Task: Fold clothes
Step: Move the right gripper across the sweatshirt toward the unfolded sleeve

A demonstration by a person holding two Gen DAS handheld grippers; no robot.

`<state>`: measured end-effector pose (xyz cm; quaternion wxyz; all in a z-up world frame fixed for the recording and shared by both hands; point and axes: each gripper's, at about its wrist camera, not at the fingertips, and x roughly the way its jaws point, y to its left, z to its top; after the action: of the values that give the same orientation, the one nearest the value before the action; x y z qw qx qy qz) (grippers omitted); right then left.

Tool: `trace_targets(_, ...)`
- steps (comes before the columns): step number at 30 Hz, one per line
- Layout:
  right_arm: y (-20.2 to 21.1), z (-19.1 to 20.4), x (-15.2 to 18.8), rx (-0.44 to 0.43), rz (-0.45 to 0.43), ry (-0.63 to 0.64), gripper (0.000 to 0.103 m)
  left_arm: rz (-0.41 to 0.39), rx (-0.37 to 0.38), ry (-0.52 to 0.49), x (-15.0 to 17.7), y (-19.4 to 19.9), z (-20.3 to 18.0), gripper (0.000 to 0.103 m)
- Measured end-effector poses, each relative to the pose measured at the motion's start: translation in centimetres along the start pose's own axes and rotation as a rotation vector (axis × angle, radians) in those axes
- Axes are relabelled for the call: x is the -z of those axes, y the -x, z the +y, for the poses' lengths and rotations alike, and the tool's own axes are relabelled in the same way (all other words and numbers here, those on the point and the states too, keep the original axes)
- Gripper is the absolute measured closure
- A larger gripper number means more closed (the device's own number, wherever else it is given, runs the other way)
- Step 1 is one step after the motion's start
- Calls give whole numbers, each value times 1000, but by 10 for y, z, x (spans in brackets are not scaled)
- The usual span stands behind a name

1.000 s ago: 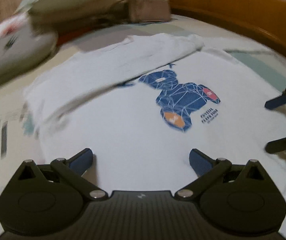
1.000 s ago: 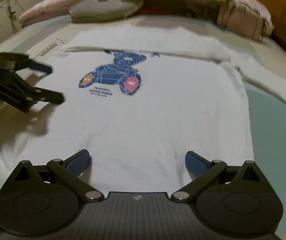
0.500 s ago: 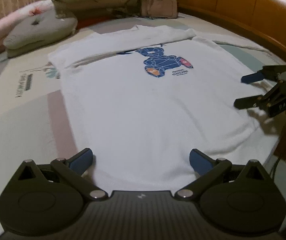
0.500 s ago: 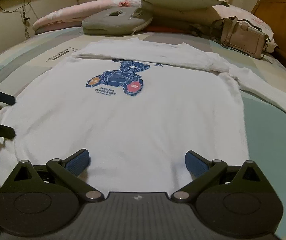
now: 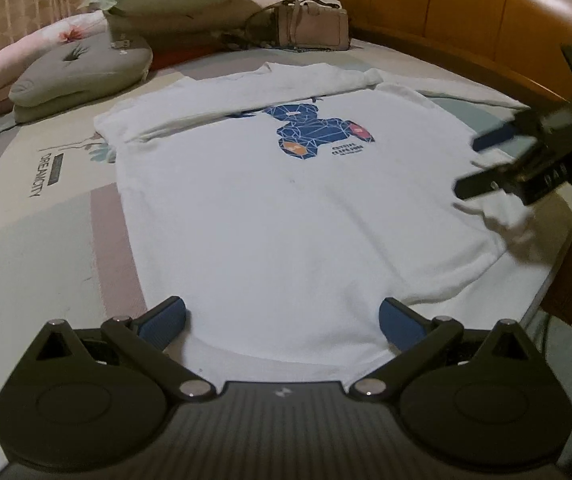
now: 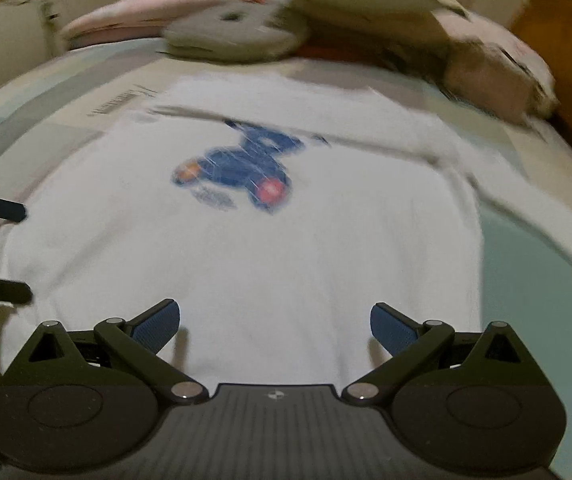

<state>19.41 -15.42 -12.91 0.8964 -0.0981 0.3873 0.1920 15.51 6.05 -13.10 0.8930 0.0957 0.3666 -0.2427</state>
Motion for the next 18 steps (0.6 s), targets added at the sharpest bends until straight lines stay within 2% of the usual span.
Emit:
trace_targets(4, -19, 9, -12, -121, 34, 135, 0, -10, 0, 1, 2, 0, 0, 1)
trace_targets(6, -30, 3, -11, -151, 58, 173, 0, -15, 0, 2, 3, 1, 0, 1)
trace_targets(7, -31, -9, -10, -181, 45, 149, 0, -18, -1, 1, 3, 1, 0, 1)
trace_targets(8, -31, -22, -10, -168, 40, 116, 0, -20, -2, 0, 4, 1, -1, 1)
trace_targets(10, -30, -46, -9, -92, 42, 37, 0, -19, -4, 0, 4, 2, -1, 1)
trace_targets(14, -9, -64, -6, -28, 15, -74, 0, -23, -14, -14, -2, 8, -5, 1)
trace_targets(18, 6, -53, 5, -135, -17, -89, 0, -15, -7, -8, -2, 7, -7, 1)
